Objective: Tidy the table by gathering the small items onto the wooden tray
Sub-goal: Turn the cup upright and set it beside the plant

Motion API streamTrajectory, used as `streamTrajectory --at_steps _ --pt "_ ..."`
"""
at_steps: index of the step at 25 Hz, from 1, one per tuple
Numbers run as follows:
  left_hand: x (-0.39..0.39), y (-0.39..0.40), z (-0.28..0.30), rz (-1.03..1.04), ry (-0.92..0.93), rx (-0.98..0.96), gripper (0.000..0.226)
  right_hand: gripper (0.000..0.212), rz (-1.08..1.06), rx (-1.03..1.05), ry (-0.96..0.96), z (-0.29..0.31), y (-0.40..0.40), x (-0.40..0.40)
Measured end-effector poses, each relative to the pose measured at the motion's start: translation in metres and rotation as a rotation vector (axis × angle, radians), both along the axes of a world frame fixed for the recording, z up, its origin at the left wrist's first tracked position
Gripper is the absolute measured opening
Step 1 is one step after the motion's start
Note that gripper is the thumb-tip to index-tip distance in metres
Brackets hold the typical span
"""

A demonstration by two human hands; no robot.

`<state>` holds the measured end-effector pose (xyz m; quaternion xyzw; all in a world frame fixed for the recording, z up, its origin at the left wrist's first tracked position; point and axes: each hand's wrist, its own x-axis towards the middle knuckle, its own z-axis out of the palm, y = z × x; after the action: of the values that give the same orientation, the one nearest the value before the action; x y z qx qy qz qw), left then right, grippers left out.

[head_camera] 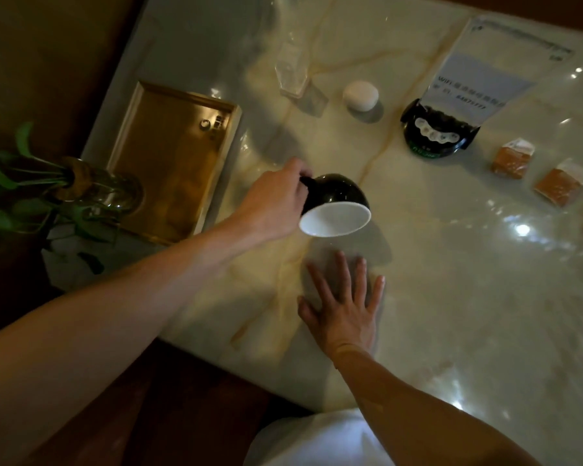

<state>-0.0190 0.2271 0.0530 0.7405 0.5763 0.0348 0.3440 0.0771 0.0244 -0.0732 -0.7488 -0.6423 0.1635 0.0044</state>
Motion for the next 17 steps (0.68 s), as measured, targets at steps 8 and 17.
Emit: streamTrajectory --at_steps 8,17 --pt "-0.018 0.004 -0.018 0.457 -0.190 -0.618 0.025 0.072 -0.022 0.010 -0.015 0.000 0.001 -0.003" --pt "-0.018 0.008 -0.032 0.581 -0.222 -0.682 0.024 0.065 -0.028 0.026 -0.035 -0.008 0.000 -0.003"
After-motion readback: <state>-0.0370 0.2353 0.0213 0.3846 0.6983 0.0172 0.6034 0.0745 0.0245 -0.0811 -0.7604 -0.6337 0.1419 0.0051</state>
